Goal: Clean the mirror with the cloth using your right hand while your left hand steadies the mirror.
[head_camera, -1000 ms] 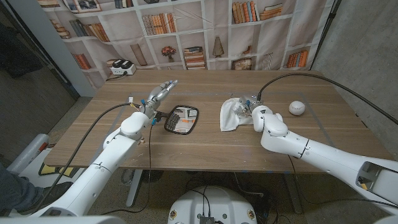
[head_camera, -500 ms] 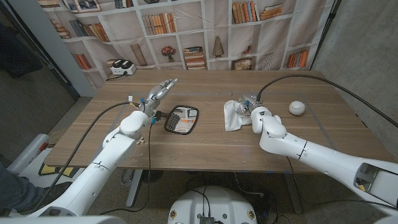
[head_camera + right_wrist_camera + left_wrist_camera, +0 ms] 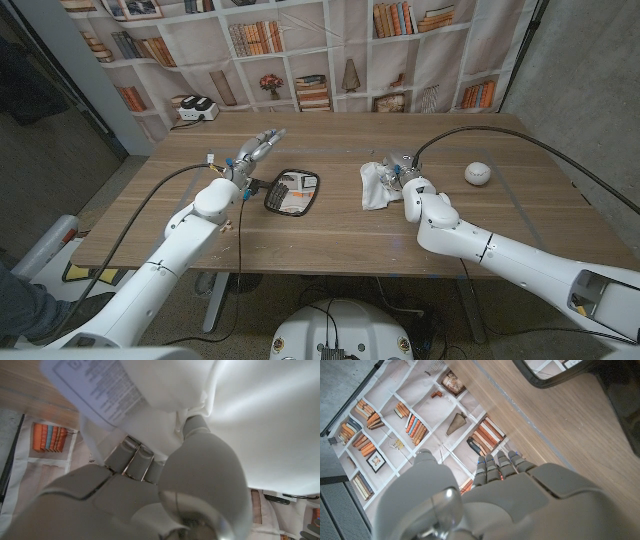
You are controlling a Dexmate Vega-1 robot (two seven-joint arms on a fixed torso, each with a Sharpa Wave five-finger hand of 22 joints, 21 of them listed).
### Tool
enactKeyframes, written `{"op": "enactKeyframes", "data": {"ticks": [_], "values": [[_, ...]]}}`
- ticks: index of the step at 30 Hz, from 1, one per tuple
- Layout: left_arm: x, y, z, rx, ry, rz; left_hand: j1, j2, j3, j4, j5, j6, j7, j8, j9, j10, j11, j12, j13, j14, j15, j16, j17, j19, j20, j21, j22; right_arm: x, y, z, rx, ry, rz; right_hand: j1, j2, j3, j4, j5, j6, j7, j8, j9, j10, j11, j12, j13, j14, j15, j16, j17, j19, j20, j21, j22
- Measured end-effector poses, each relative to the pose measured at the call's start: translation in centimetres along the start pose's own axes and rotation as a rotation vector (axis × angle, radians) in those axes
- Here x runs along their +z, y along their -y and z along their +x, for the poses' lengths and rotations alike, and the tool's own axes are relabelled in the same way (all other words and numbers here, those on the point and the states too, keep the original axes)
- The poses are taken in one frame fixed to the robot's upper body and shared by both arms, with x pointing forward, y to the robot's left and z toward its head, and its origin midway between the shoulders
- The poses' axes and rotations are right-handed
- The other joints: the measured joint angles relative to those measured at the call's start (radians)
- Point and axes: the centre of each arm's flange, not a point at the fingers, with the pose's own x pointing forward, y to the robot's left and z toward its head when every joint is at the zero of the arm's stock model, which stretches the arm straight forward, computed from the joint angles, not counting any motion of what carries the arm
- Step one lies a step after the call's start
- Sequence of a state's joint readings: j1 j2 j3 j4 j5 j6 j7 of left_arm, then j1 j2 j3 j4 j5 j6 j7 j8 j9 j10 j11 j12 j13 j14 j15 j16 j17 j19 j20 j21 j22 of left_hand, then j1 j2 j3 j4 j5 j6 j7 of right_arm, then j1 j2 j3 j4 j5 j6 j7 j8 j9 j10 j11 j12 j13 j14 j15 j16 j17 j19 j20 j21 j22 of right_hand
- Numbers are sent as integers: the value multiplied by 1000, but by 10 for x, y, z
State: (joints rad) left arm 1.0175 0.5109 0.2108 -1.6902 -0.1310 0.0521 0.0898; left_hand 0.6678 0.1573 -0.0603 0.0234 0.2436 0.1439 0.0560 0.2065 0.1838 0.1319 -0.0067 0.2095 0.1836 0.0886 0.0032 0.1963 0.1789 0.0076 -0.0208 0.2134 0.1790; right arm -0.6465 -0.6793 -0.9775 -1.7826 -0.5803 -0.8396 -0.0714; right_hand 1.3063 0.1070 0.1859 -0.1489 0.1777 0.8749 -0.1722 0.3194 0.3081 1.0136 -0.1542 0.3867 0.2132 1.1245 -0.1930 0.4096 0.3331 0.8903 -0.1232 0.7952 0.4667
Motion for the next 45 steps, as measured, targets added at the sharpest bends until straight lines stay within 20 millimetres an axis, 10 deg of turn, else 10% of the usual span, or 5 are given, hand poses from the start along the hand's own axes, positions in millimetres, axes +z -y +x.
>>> {"op": "enactKeyframes", "data": {"ticks": [31, 45], "values": [[-6, -8, -37, 72, -12, 281, 24, -10, 8, -2, -15, 49, -33, 8, 0, 44, -28, 6, 5, 41, -31, 5, 0, 34, -13, 2, 0, 22, 31, -11, -244, 18, 34, 8, -8, -7, 7, -4, 21, -1, -16, 16, 13, 5, 7, 2, 27, -9, -8, 61, -38, 16, 89, 37], [-12, -17, -57, 76, -3, 412, 110, -56, 19, -61, -7, 78, -61, 8, 0, 71, -61, 0, 5, 60, -44, -1, -2, 41, -13, 2, 1, 37, 37, -14, -272, 20, 33, 6, -6, -7, 7, -7, 20, -1, -17, 19, 14, 3, 3, 3, 28, -11, -9, 64, -48, 20, 98, 37]]}}
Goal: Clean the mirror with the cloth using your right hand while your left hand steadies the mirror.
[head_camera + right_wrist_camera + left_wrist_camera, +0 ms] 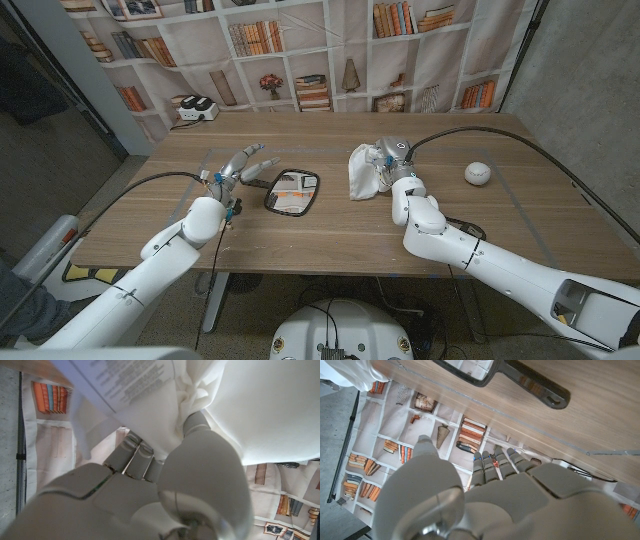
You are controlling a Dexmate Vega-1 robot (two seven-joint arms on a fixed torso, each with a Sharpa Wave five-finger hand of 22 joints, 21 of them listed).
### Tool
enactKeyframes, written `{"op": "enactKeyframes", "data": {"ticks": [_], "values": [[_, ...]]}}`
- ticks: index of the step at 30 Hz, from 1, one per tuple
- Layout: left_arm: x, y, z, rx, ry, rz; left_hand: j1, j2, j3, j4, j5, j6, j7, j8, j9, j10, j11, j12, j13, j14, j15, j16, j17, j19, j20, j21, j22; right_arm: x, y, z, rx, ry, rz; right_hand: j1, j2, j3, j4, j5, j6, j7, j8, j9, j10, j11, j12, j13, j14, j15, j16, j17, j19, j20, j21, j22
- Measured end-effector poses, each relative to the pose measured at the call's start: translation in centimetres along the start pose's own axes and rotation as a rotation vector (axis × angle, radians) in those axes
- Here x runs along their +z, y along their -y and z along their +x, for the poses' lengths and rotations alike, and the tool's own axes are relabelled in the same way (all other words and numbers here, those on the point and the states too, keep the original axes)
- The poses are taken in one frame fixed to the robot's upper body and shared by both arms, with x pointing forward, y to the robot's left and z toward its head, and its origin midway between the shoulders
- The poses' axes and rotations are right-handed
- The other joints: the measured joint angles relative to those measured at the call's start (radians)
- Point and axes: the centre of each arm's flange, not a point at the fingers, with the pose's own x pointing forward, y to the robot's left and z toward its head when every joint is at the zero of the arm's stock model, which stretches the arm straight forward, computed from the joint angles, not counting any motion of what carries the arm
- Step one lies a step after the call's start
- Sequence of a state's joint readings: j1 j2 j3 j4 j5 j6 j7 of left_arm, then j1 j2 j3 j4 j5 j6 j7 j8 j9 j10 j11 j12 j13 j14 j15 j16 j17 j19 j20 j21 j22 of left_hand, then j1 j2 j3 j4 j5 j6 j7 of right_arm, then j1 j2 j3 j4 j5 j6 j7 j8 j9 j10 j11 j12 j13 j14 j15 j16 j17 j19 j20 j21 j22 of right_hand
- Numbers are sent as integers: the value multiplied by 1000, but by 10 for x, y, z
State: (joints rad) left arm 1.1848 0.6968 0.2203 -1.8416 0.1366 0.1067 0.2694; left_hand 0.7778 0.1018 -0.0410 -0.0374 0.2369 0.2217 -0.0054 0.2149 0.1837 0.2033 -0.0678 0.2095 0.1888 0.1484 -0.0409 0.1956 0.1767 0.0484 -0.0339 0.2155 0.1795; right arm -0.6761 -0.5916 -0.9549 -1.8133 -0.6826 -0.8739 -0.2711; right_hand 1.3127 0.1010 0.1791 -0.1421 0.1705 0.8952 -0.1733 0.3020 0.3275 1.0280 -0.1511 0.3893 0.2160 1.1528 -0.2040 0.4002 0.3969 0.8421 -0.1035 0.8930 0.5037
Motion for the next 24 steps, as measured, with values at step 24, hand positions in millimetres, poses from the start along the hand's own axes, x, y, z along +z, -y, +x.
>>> {"op": "enactKeyframes", "data": {"ticks": [24], "values": [[-15, 1, -33, 48, -78, 301, -184, -30, -101, 101, 27, 127, -27, 15, 0, 99, -41, 9, 0, 69, 1, 6, 8, 27, -5, 0, 2, 18, 6, 3, -12, 4, -13, -5, 5, 0, 0, 3, 0, 0, -6, -1, 1, -1, -8, -5, 2, -2, -11, -1, -9, 2, 7, 0]]}}
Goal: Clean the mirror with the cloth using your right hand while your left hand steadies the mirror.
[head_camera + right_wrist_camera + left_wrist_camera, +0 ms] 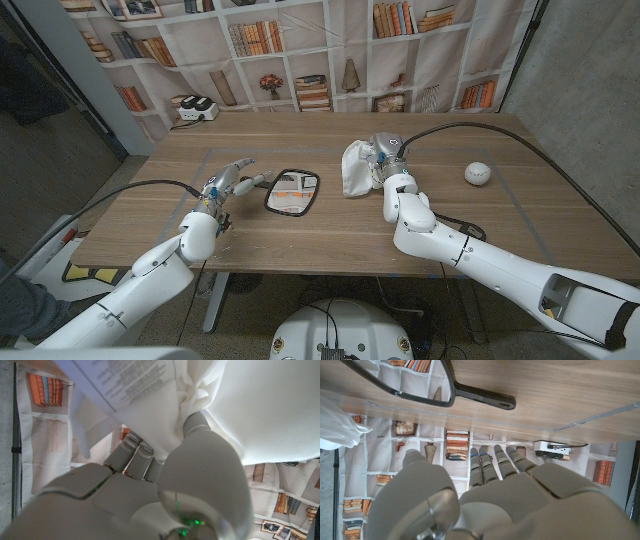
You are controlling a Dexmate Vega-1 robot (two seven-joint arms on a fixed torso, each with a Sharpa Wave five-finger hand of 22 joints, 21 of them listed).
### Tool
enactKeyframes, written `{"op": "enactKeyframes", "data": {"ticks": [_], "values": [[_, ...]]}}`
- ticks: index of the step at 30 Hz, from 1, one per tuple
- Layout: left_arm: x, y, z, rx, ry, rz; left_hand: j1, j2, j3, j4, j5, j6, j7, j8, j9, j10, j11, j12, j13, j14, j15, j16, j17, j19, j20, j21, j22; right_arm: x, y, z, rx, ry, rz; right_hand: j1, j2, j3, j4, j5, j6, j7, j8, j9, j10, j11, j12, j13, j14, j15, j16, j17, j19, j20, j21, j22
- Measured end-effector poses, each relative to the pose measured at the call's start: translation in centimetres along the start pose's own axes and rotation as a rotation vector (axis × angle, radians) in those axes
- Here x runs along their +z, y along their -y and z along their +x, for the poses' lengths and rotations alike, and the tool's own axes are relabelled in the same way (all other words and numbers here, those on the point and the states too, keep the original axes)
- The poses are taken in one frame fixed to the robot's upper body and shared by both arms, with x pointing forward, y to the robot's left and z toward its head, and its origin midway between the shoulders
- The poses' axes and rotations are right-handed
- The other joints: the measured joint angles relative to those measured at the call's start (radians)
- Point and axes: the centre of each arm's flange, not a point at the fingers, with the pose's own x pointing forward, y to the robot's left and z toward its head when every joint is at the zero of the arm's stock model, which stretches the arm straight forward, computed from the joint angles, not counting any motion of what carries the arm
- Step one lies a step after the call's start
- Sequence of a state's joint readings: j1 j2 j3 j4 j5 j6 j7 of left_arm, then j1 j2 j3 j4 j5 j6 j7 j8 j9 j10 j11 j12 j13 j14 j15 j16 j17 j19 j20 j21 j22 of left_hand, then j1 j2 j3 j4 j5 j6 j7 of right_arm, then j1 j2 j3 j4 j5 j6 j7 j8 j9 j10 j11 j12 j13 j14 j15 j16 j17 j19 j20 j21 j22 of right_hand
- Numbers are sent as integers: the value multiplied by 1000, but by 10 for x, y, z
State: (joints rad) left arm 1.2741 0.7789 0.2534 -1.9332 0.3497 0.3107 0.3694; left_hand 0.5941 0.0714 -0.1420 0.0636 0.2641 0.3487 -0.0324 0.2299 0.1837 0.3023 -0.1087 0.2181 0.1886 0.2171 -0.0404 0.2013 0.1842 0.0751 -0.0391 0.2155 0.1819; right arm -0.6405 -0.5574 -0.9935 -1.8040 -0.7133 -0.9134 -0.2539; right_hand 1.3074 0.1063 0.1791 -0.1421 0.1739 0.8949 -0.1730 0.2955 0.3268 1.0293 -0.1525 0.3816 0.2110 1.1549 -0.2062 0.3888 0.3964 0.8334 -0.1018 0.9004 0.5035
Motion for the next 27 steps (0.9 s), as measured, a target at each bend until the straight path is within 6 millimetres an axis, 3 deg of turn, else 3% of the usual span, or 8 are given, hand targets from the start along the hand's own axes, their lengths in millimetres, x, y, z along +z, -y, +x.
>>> {"op": "enactKeyframes", "data": {"ticks": [8, 27], "values": [[1, 11, -6, -14, -14, 84, -29, -13, -14, 14, 10, 21, -3, 0, 0, 15, -9, 5, 0, 10, -1, 0, 0, 5, 5, 0, -1, 1, 0, 0, 7, 1, -6, 0, 0, 3, 3, 0, 0, 0, -4, 0, 0, 0, -3, 1, 1, -1, 0, 0, -4, 4, 5, 0], [-1, 35, 0, -55, -35, 238, -86, -30, -51, 51, 26, 21, -3, -5, 0, 4, -9, -9, 0, 2, 0, -6, 0, -15, 3, -9, -1, 2, 1, 0, 15, -2, -20, -5, 5, 3, 3, 0, -2, 2, -6, 6, 0, 0, 0, 5, 1, -1, -4, 6, -9, 2, 12, 0]]}}
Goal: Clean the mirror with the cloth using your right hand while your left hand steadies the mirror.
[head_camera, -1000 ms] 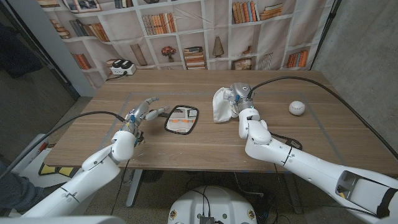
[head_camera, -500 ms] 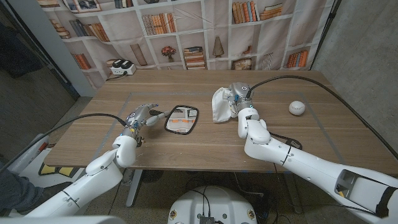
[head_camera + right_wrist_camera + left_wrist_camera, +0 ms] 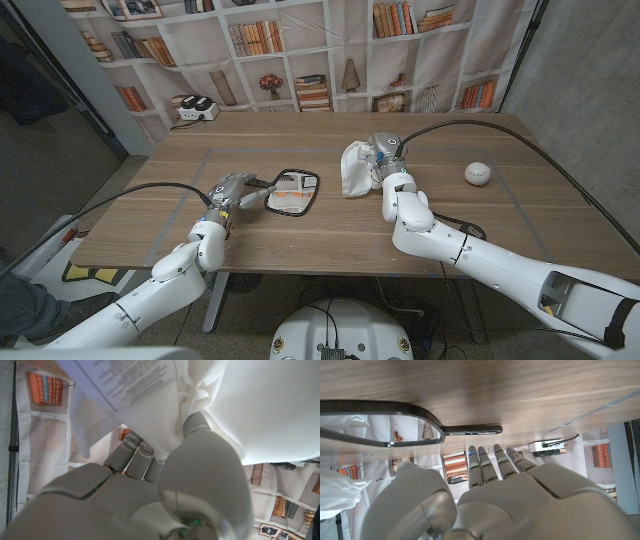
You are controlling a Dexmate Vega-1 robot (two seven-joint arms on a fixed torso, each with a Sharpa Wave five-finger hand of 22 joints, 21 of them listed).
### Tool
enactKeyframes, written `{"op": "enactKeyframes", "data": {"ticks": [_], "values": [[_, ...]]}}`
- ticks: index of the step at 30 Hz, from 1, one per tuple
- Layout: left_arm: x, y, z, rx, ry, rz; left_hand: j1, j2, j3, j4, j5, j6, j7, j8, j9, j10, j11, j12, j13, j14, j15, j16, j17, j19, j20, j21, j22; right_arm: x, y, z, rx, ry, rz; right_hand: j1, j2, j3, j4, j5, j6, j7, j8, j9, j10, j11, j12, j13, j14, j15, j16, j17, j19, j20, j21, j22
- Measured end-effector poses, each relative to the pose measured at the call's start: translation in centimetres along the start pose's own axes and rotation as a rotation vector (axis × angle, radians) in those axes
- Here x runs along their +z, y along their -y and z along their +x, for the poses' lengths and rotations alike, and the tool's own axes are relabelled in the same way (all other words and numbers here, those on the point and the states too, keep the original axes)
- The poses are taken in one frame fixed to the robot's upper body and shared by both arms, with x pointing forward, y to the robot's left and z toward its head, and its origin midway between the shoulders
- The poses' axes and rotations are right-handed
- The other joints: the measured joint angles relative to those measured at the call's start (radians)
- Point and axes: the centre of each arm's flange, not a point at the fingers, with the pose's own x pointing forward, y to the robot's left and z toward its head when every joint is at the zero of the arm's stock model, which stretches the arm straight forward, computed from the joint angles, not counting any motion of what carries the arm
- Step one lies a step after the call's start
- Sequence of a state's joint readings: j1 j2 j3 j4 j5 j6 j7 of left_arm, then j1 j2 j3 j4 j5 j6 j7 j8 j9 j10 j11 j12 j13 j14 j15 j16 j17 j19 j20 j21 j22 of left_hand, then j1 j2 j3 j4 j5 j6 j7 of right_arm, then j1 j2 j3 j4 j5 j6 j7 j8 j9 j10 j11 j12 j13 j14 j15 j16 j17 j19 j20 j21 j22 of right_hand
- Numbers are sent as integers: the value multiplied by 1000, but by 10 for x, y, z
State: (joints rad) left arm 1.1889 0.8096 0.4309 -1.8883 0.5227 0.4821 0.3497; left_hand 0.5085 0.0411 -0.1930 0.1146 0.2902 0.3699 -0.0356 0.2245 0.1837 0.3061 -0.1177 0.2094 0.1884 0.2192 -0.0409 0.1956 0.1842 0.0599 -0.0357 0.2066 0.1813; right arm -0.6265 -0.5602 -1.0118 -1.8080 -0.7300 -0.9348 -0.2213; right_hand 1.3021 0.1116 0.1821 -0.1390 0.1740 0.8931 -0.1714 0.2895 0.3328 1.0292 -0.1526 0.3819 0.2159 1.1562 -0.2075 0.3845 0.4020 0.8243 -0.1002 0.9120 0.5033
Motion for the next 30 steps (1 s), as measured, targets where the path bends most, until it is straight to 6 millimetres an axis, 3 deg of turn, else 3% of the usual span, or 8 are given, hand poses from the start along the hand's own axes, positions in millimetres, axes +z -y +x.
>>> {"op": "enactKeyframes", "data": {"ticks": [30], "values": [[10, 18, 5, -88, 16, -9, -53, -13, -43, 18, 32, 75, 4, 9, 0, 65, 0, 6, -5, 17, 1, 0, -3, 0, 0, 0, 0, -1, 7, -4, -25, 12, -27, 0, 0, 0, 0, -1, 9, 2, -2, -1, 0, 0, -4, 0, 4, -4, -7, 4, -11, 4, 14, 0]]}}
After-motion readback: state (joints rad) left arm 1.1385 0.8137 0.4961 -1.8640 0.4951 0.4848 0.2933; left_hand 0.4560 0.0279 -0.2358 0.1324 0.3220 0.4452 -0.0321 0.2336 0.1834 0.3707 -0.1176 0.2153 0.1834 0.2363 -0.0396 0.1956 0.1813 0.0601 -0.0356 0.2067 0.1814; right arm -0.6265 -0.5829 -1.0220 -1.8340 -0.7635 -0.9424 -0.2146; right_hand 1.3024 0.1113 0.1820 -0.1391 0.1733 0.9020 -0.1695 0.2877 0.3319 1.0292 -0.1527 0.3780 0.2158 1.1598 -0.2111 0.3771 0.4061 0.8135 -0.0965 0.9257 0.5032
